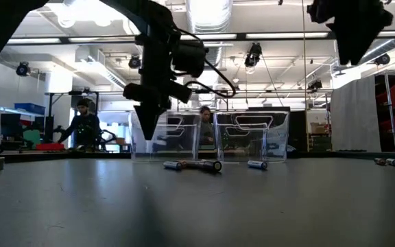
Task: Sort batteries
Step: Move the right transparent bin to the top middle
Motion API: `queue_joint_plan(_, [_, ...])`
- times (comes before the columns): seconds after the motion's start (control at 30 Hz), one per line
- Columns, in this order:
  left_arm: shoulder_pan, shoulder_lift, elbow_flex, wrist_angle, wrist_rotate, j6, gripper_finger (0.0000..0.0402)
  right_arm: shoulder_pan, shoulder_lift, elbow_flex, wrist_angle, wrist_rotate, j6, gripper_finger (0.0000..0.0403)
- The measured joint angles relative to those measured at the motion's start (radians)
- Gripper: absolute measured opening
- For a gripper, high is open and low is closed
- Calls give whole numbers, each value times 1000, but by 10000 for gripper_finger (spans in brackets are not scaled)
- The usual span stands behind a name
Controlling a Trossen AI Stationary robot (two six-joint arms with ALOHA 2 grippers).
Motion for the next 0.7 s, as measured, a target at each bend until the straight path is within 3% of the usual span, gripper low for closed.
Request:
queue_joint_plan(0.13, [0,12,0,10,0,-12,40,59,1,-100,179,-3,63,250])
queue_joint_plan(0.27, [1,13,0,17,-29,-13,83,134,8,-248,533,21,40,270])
queue_joint_plan(0.4, [1,4,0,13,-76,17,120,204,57,-395,926,102,-64,282])
queue_joint_plan(0.5, [1,-20,0,12,-78,26,139,248,128,-455,1087,199,-126,282])
queue_joint_plan(0.6, [1,-53,0,11,-12,21,152,277,221,-459,1127,303,-148,273])
queue_joint_plan(0.7, [1,-96,0,11,114,-3,163,293,325,-458,1186,332,-128,263])
